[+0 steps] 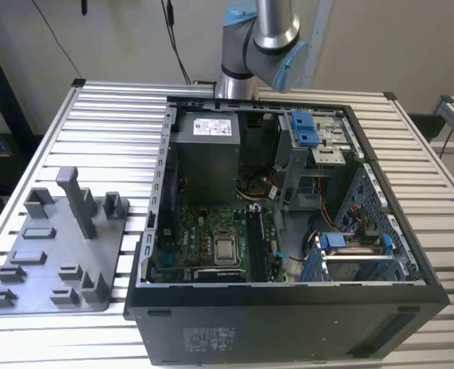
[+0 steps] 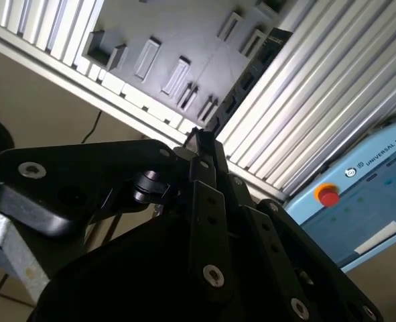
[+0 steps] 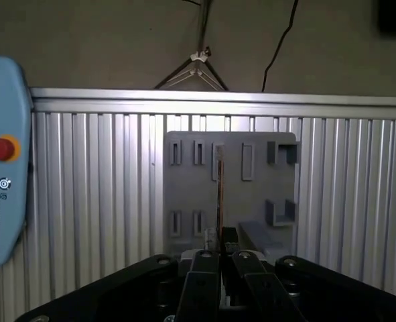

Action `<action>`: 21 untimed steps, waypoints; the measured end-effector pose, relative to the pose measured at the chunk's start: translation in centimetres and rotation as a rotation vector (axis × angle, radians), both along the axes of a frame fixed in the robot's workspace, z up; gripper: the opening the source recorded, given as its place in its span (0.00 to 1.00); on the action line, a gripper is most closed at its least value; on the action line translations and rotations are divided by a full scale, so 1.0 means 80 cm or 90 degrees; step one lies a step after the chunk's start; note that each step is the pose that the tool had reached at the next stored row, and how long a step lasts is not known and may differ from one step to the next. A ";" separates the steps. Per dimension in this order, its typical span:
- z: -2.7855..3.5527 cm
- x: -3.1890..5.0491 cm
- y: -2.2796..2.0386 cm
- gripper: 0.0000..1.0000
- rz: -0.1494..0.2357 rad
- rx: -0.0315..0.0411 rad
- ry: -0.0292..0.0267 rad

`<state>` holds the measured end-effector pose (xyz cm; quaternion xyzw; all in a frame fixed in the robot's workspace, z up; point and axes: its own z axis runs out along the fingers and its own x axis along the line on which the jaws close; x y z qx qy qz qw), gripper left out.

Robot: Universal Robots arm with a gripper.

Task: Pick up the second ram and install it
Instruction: 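Pick up the second ram and move it above second insertion slot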

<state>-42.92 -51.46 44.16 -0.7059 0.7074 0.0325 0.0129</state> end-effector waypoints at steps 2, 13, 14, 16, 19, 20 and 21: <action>0.0047 0.000 0.0000 0.14 0.000 0.0000 0.0001; 0.0048 0.004 0.0000 0.14 0.000 -0.0003 -0.0002; 0.0048 0.007 0.0000 0.14 0.000 -0.0003 -0.0001; 0.0047 0.013 0.0000 0.14 0.000 -0.0002 0.0001; 0.0047 0.025 0.0000 0.14 0.000 -0.0002 0.0008; 0.0047 0.030 0.0000 0.14 0.000 -0.0002 0.0012; 0.0047 0.034 0.0000 0.14 0.000 -0.0002 0.0016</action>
